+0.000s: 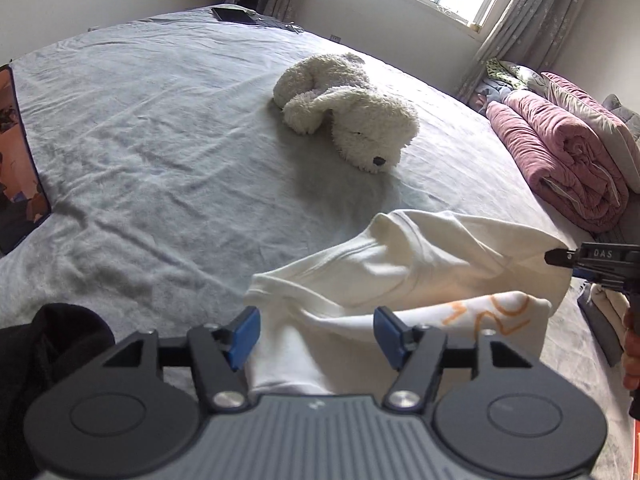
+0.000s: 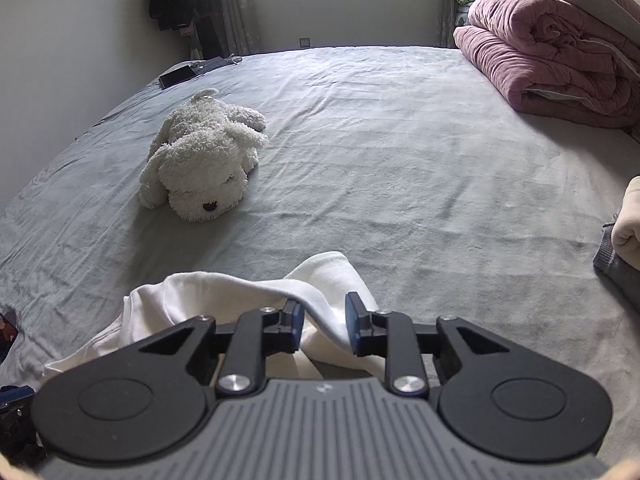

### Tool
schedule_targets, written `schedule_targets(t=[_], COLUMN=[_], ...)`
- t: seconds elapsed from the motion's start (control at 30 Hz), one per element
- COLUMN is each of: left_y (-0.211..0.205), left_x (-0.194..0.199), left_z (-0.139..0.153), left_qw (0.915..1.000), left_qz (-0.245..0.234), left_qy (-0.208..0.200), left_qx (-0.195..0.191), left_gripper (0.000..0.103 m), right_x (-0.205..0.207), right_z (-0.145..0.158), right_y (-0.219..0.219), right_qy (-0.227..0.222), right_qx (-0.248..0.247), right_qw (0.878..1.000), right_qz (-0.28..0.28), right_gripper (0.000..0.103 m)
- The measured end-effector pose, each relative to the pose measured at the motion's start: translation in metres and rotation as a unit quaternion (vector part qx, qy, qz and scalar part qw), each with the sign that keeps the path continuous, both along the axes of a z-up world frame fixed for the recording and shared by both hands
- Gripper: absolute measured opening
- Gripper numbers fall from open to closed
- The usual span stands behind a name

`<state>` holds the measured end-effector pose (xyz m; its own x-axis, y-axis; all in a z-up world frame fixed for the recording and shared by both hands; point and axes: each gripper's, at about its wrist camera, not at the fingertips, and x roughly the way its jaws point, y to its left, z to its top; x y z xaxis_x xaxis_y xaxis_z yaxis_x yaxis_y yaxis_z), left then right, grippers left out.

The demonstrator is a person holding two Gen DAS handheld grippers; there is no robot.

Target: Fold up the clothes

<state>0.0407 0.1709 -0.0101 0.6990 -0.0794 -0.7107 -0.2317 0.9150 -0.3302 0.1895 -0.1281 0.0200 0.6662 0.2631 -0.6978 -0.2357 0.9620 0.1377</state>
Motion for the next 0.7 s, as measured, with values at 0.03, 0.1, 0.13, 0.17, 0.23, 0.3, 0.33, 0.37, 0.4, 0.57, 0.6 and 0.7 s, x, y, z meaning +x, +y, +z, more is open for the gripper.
schedule_targets(t=[0.03, 0.1, 0.13, 0.17, 0.23, 0.3, 0.33, 0.37, 0.4, 0.57, 0.6, 0.7], left_y=[-0.001, -0.002, -0.003, -0.004, -0.005, -0.007, -0.008, -0.01, -0.011, -0.017, -0.018, -0.02], left_x=[-0.002, -0.004, -0.005, -0.004, -0.002, -0.001, 0.0, 0.001, 0.002, 0.005, 0.005, 0.008], left_z=[0.0, -0.005, -0.007, -0.011, -0.019, -0.027, -0.03, -0.033, -0.037, -0.045, -0.046, -0.049], left_qw=[0.9999, 0.9995, 0.999, 0.9981, 0.9952, 0.9922, 0.9912, 0.99, 0.9888, 0.9872, 0.9875, 0.9879], left_qz=[-0.007, -0.018, -0.024, -0.03, -0.041, -0.048, -0.048, -0.048, -0.048, -0.05, -0.05, -0.048], left_qy=[0.004, 0.02, 0.028, 0.039, 0.058, 0.073, 0.081, 0.088, 0.095, 0.11, 0.11, 0.115], left_qx=[-0.006, -0.018, -0.025, -0.037, -0.068, -0.089, -0.094, -0.099, -0.104, -0.104, -0.101, -0.092], left_gripper=[0.064, 0.065, 0.065, 0.065, 0.065, 0.065, 0.065, 0.065, 0.065, 0.065, 0.065, 0.063], right_x=[-0.002, -0.005, -0.006, -0.007, -0.01, -0.013, -0.014, -0.014, -0.015, -0.013, -0.013, -0.012], right_z=[-0.002, -0.006, -0.008, -0.011, -0.019, -0.027, -0.032, -0.036, -0.04, -0.06, -0.064, -0.074], right_y=[-0.005, -0.014, -0.02, -0.025, -0.036, -0.044, -0.048, -0.049, -0.05, -0.049, -0.048, -0.043], right_qy=[0.003, 0.014, 0.022, 0.031, 0.056, 0.076, 0.087, 0.095, 0.102, 0.132, 0.137, 0.149], right_qx=[0.004, 0.015, 0.023, 0.03, 0.057, 0.079, 0.087, 0.092, 0.096, 0.13, 0.136, 0.15], right_qw=[1.0, 1.0, 0.999, 0.999, 0.997, 0.994, 0.992, 0.991, 0.99, 0.982, 0.981, 0.977], right_qz=[0.0, -0.003, -0.008, -0.012, -0.017, -0.019, -0.021, -0.023, -0.025, -0.031, -0.031, -0.034], right_gripper=[0.042, 0.042, 0.042, 0.042, 0.042, 0.042, 0.042, 0.042, 0.042, 0.042, 0.042, 0.042])
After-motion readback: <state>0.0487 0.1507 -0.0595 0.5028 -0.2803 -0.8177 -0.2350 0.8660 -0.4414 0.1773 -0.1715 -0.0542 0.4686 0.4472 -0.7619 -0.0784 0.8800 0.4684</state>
